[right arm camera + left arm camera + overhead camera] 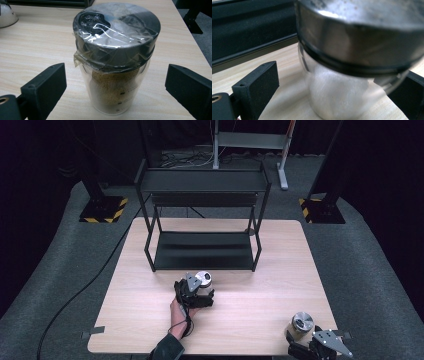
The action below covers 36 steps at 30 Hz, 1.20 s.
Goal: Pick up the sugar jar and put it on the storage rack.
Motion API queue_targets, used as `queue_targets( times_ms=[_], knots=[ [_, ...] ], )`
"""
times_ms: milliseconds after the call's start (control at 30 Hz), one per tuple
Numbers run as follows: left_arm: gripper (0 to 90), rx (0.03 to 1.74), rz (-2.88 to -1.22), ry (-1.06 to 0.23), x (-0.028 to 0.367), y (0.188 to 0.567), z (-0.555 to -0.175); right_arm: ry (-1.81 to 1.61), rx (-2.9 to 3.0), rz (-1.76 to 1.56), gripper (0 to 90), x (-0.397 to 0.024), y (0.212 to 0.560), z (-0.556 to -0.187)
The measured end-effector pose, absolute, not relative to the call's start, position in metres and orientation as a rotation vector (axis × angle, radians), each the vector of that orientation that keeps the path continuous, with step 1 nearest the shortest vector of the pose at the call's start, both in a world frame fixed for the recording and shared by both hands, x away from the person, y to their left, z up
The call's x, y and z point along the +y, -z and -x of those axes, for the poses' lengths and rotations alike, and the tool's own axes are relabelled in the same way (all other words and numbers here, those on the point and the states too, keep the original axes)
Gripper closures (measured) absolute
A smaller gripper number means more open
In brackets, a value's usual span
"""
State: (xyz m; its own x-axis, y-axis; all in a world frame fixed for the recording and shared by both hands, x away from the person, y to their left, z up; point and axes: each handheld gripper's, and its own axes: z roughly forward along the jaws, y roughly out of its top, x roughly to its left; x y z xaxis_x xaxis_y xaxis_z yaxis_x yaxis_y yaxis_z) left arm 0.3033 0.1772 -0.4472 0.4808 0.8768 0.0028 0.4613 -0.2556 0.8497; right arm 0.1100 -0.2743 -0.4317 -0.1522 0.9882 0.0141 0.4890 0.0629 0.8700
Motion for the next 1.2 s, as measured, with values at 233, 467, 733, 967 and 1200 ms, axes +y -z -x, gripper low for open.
queue_targets(
  times_ms=[233,467,733,967,1200],
  knots=[
    [13.6,1.1,-1.878,-0.594,0.1793,0.4476,-0.3097,-1.015,1.709,-1.482,2.5,-0.2747,0.4317,-0.1089],
    [21.1,1.076,-1.865,-0.57,0.1826,0.4505,-0.313,-1.013,1.707,-1.481,2.7,-0.2748,0.4317,-0.1084],
    [28.9,1.056,-1.863,-0.569,0.1825,0.4516,-0.3114,-1.013,1.708,-1.48,2.8,-0.2743,0.4317,-0.1085],
    [29.4,1.046,-1.87,-0.573,0.1829,0.4511,-0.3119,-1.01,1.708,-1.486,2.9,-0.2746,0.432,-0.1091],
    [29.6,1.048,-1.868,-0.568,0.1833,0.4506,-0.3119,-1.01,1.709,-1.48,2.8,-0.274,0.4317,-0.1088]
  ],
)
